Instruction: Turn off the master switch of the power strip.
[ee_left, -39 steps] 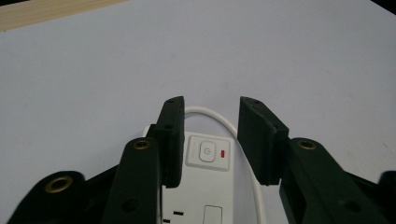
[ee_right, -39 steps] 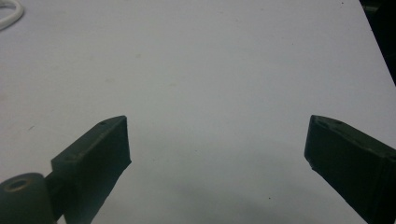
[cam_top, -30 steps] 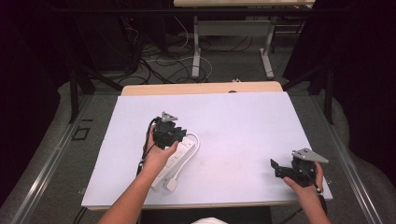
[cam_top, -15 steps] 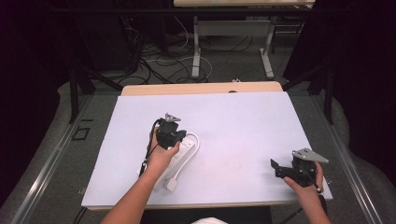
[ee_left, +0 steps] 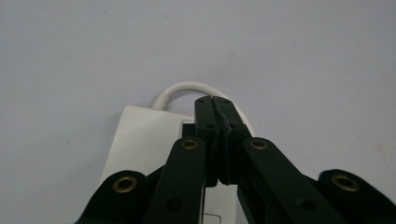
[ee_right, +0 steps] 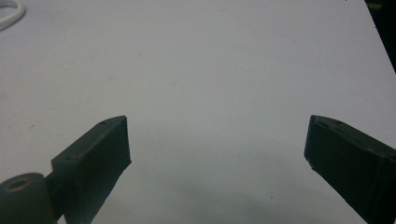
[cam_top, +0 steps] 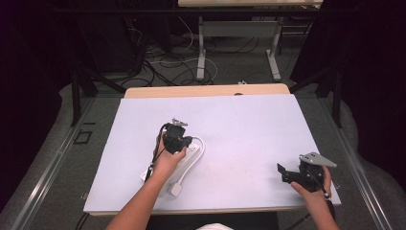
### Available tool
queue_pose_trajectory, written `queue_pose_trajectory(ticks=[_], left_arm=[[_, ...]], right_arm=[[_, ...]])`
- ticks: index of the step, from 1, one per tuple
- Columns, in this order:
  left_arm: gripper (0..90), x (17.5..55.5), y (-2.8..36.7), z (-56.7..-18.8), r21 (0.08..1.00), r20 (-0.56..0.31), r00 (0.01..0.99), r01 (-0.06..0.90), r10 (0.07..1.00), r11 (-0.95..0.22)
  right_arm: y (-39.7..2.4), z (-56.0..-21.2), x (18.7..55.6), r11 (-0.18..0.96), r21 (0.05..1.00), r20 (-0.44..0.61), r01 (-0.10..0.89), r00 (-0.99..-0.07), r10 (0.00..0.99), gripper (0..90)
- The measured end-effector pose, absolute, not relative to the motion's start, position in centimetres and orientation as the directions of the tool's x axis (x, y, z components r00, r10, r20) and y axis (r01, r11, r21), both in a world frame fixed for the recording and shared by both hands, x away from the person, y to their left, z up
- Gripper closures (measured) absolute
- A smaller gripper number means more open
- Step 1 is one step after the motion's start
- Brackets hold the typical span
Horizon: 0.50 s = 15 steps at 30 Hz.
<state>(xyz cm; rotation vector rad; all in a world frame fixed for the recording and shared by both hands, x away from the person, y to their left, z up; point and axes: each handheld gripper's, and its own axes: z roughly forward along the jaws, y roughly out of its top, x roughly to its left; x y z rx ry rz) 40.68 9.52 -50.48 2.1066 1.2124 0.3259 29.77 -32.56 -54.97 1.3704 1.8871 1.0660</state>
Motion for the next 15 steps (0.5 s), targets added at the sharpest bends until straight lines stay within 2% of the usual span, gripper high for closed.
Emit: queue_pose_trajectory(ticks=[15], left_arm=[[90.0,41.2,8.8,-51.7,0.639,-0.116,0.524,0.69,0.844,-0.34]], right_arm=[[-32.5,-55.1,29.8,0.162,0.851,0.005,0.499,-0.317,0.948,6.5]])
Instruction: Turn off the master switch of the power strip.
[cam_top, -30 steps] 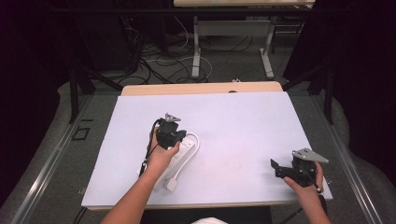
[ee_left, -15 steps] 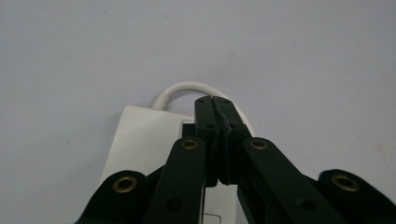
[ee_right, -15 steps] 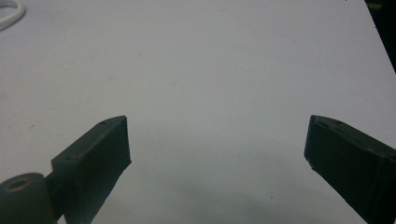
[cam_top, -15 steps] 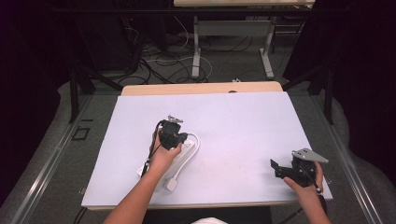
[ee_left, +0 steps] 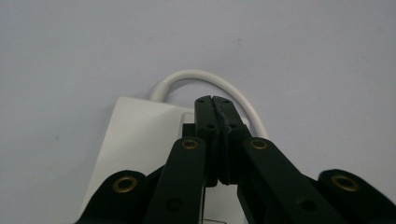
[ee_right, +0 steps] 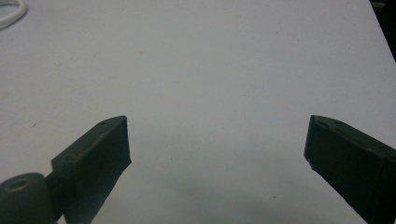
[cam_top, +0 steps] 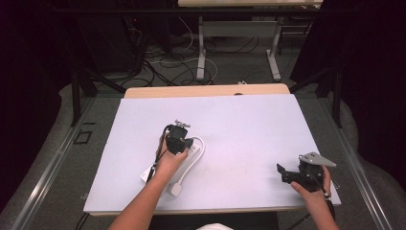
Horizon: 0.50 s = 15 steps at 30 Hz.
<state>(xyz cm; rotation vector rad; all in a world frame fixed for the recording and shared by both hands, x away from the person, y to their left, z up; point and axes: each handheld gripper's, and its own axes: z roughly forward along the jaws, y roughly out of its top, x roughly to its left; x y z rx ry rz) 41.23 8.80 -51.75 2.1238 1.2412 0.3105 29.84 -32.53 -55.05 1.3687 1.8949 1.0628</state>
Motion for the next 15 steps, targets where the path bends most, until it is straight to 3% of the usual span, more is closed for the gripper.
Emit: queue_pose_trajectory(ticks=[15], left_arm=[[90.0,41.44,8.69,-52.39,0.626,-0.105,0.523,0.696,0.846,-0.353]], right_arm=[[-32.59,-55.08,29.84,0.162,0.851,0.008,0.5,-0.319,0.948,6.5]])
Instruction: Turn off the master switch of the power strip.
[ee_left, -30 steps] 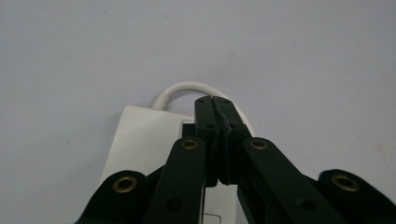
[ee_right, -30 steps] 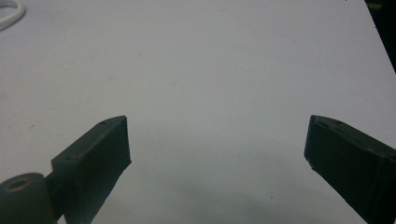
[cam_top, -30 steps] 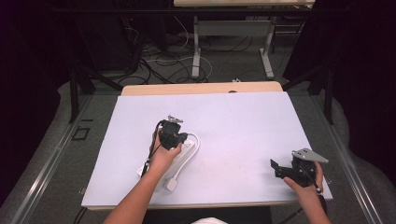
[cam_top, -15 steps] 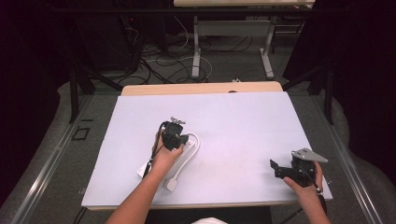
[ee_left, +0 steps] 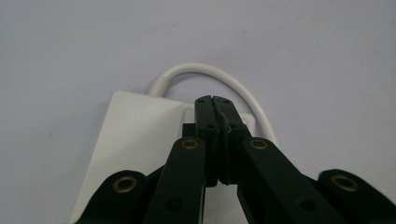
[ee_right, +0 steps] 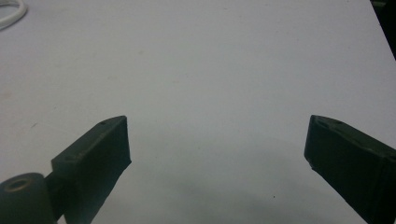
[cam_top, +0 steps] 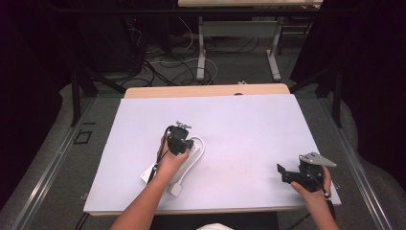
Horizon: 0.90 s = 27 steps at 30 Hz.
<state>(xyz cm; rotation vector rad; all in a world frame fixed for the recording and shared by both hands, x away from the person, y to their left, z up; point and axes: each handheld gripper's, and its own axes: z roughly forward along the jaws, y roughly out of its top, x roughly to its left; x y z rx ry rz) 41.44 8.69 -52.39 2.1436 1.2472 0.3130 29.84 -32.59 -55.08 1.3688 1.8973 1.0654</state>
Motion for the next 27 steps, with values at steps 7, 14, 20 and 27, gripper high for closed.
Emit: queue_pose_trajectory(ticks=[7,14,20,27], left_arm=[[90.0,41.39,8.58,-52.38,0.624,-0.104,0.516,0.7,0.85,-0.349],[90.0,41.34,8.49,-52.39,0.622,-0.096,0.518,0.698,0.85,-0.355],[90.0,41.32,8.31,-52.53,0.615,-0.075,0.535,0.689,0.841,-0.384],[90.0,41.42,8.55,-52.67,0.622,-0.1,0.53,0.694,0.842,-0.363]], right_arm=[[-32.59,-55.06,29.83,0.161,0.852,0.008,0.498,-0.319,0.948,6.5],[-32.57,-55.08,29.85,0.163,0.851,0.007,0.499,-0.321,0.947,6.5],[-32.53,-55.1,29.87,0.165,0.85,0.006,0.5,-0.323,0.946,6.5],[-32.39,-55.05,29.84,0.164,0.85,0.01,0.5,-0.326,0.945,6.5]])
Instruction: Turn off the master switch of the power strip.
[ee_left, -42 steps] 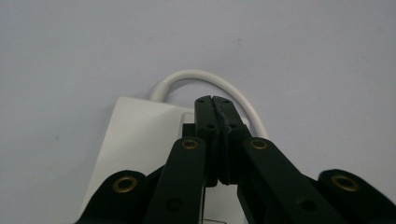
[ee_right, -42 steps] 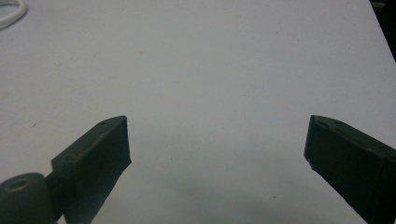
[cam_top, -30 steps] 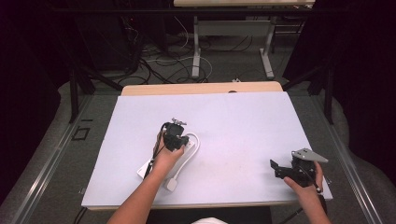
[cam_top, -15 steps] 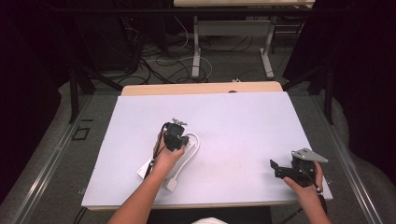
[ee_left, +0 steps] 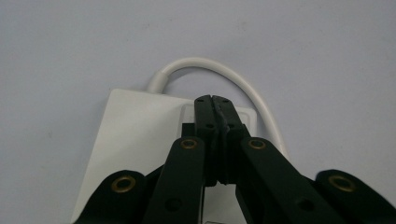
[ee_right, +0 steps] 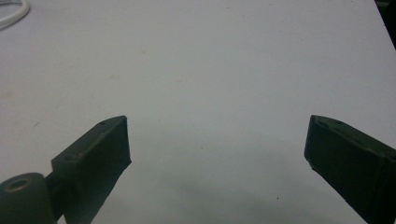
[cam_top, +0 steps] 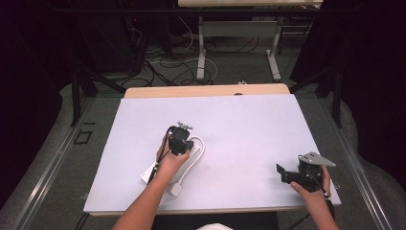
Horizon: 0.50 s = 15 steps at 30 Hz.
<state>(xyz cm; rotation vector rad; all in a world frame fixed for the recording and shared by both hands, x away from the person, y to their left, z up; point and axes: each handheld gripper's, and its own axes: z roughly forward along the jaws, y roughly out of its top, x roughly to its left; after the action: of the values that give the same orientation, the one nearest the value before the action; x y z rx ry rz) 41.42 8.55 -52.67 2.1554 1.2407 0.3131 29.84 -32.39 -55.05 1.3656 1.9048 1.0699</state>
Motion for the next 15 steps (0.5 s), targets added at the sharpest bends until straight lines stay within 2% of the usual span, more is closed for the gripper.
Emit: queue_pose_trajectory(ticks=[6,15], left_arm=[[90.0,41.49,9.03,-52.67,0.633,-0.142,0.514,0.704,0.846,-0.322],[90.0,41.51,9.08,-52.53,0.631,-0.136,0.516,0.704,0.846,-0.328]], right_arm=[[-32.56,-55.02,29.79,0.149,0.854,0.012,0.498,-0.306,0.952,6.5],[-32.61,-55.03,29.82,0.155,0.853,0.012,0.499,-0.314,0.949,6.5]])
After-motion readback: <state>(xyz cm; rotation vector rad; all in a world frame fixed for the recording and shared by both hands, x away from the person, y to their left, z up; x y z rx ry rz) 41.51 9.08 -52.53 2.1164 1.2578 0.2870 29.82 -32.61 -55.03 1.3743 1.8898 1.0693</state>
